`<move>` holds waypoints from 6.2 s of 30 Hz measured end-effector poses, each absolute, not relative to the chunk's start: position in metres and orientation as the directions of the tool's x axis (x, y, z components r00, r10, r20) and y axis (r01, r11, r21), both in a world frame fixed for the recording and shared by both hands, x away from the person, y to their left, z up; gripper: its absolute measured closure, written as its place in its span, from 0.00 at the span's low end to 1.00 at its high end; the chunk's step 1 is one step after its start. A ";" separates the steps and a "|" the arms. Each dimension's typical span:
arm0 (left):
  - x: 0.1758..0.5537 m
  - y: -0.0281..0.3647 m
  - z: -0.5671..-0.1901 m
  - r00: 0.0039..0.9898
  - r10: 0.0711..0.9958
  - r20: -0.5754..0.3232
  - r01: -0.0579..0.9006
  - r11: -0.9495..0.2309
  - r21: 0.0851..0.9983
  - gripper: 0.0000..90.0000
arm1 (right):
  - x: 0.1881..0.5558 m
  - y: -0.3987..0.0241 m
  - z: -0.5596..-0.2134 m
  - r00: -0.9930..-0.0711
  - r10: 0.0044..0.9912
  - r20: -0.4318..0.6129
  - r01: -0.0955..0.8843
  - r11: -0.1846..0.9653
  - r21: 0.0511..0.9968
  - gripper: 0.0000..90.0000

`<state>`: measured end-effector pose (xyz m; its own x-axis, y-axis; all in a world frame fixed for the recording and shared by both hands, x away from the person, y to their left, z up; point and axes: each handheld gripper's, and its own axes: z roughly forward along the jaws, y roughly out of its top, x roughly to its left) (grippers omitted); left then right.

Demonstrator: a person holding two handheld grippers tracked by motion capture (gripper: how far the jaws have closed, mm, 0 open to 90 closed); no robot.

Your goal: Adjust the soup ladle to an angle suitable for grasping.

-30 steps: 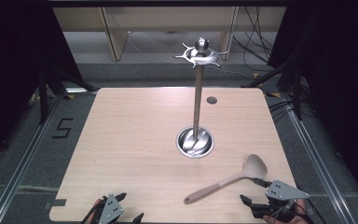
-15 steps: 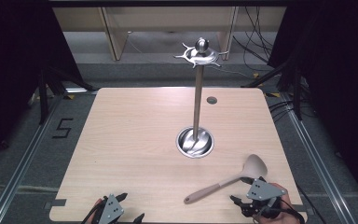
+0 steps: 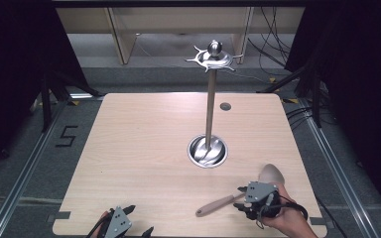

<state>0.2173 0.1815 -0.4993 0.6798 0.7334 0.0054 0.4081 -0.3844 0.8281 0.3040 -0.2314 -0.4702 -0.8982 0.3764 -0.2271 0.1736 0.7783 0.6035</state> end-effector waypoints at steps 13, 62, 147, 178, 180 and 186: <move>0.218 0.183 -0.498 0.691 0.723 0.023 0.408 -0.416 0.813 0.16 | 0.324 -0.217 -0.474 -0.943 0.247 -0.222 0.105 0.856 0.506 0.60; 0.216 0.181 -0.497 0.685 0.728 0.003 0.402 -0.382 0.832 0.16 | 0.347 -0.183 -0.474 -0.978 0.058 -0.200 0.032 0.991 0.130 0.77; 0.217 0.182 -0.497 0.694 0.720 0.023 0.388 -0.401 0.829 0.16 | 0.345 -0.286 -0.396 -0.811 0.578 -0.095 0.214 0.443 0.871 0.87; 0.217 0.182 -0.497 0.690 0.724 0.015 0.392 -0.392 0.832 0.16 | 0.369 -0.254 -0.355 -0.821 0.570 -0.033 0.188 0.325 0.927 0.87; 0.217 0.182 -0.497 0.692 0.721 0.014 0.394 -0.394 0.830 0.16 | 0.371 -0.251 -0.349 -0.814 0.580 -0.032 0.187 0.314 0.931 0.87; 0.217 0.181 -0.497 0.682 0.731 0.001 0.407 -0.380 0.831 0.16 | 0.379 -0.248 -0.328 -0.813 0.581 -0.047 0.172 0.317 0.933 0.87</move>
